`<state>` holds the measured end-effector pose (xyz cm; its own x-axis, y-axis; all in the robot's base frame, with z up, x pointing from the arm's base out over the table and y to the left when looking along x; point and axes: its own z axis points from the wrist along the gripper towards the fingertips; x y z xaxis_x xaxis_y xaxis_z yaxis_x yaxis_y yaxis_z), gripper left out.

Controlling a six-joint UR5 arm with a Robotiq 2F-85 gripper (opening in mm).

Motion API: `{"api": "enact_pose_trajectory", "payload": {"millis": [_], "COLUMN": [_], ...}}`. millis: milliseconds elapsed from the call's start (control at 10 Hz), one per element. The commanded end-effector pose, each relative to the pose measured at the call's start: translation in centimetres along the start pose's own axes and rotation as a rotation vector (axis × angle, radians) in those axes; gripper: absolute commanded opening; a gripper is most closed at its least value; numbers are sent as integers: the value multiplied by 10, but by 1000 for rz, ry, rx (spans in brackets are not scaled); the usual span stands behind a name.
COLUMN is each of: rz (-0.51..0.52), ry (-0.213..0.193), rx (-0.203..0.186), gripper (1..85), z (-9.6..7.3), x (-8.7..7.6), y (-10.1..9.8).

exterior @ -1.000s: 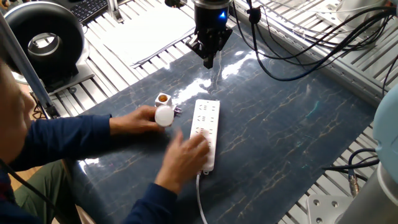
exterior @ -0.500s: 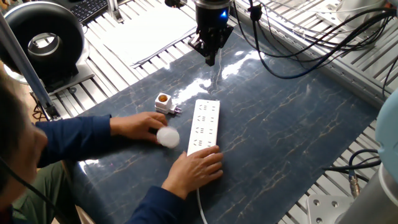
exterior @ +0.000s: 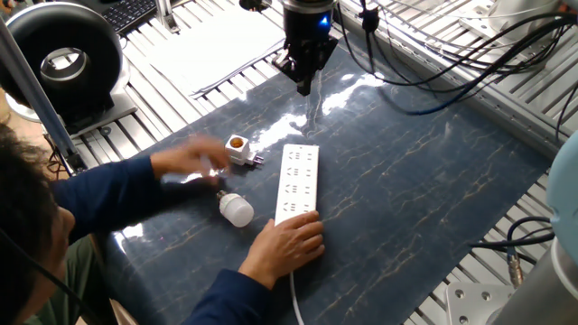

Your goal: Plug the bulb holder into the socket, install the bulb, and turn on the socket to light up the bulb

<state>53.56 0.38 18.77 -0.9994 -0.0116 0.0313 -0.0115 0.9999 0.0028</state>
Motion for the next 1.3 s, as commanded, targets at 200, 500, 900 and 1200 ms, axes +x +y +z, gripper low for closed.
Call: {"api": "enact_pose_trajectory", "payload": {"millis": [200, 500, 900, 1200], "rz": [84, -23, -92, -9], "ry": [-10, -20, -35, -33], "rx": [-200, 125, 133, 34], "gripper": [13, 13, 13, 13], "z": [-7, -4, -4, -1], "x": [-5, -6, -11, -9], "y": [51, -32, -34, -9]}}
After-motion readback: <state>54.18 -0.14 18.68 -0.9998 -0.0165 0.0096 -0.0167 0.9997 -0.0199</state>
